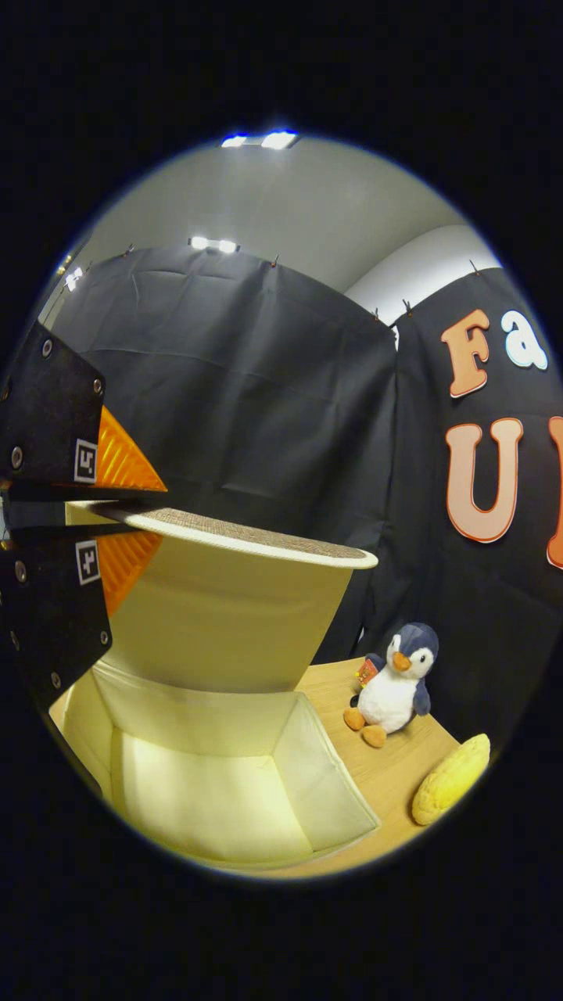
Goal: Open the storage box then place both shoes into the box .Put the left shoe in first, then the right shoe, with the right side of both shoes facing outward in a uniform manner.
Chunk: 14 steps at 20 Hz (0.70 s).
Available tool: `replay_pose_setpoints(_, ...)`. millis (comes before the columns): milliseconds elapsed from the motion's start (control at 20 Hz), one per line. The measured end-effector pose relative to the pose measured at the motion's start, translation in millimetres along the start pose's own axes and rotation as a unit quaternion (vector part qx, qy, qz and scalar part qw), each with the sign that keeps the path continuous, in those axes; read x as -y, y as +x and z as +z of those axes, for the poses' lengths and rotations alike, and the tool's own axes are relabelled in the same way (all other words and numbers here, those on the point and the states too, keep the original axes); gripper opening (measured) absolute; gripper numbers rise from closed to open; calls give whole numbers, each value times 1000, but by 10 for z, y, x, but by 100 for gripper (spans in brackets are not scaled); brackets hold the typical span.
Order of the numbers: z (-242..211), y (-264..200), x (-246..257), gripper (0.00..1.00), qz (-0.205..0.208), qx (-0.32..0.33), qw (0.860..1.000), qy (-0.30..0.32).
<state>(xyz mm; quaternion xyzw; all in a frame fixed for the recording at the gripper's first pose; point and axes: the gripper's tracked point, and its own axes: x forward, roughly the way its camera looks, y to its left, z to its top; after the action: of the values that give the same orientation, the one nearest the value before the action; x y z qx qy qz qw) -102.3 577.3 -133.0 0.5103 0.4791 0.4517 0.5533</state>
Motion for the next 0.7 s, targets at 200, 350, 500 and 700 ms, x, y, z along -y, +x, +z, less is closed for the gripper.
replay_pose_setpoints(200,-279,265,3,34,-30,-28,999,-20)
replay_pose_setpoints(350,-419,317,130,65,-61,-45,996,-53)
replay_pose_setpoints(500,-433,167,136,75,-68,-46,993,-79)
replay_pose_setpoints(700,-168,-290,264,88,-106,-2,984,-142)
